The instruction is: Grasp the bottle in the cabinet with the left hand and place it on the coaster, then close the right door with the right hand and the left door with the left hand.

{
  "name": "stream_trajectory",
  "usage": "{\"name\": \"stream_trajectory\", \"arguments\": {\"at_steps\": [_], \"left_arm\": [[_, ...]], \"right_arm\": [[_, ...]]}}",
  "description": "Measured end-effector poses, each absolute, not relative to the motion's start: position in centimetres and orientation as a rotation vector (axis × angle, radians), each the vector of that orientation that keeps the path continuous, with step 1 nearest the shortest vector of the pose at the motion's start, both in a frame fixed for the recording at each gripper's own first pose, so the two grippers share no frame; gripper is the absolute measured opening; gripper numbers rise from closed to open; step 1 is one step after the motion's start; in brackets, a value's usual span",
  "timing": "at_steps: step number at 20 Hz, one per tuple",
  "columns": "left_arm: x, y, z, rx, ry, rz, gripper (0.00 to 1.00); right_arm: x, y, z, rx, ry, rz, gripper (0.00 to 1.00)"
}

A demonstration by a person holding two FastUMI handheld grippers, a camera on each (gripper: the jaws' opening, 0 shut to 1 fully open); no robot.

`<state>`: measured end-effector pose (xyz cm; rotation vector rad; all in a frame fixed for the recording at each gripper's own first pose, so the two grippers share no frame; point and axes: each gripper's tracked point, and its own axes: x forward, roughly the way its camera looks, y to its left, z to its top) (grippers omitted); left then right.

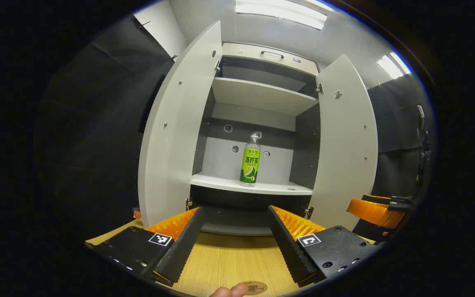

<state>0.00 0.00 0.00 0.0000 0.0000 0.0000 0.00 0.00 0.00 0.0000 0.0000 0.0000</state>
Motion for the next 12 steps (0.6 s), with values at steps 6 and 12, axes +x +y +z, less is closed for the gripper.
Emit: {"name": "stream_trajectory", "arguments": {"at_steps": [6, 12], "left_arm": [[-0.17, -0.27, 0.03, -0.019, -0.011, -0.006, 0.95], [-0.56, -0.25, 0.36, -0.012, -0.015, -0.005, 0.95]], "right_arm": [[-1.10, -0.13, 0.40, -0.018, -0.005, -0.018, 1.00], [-0.94, -0.05, 0.85, -0.018, -0.013, -0.018, 0.99]]}}
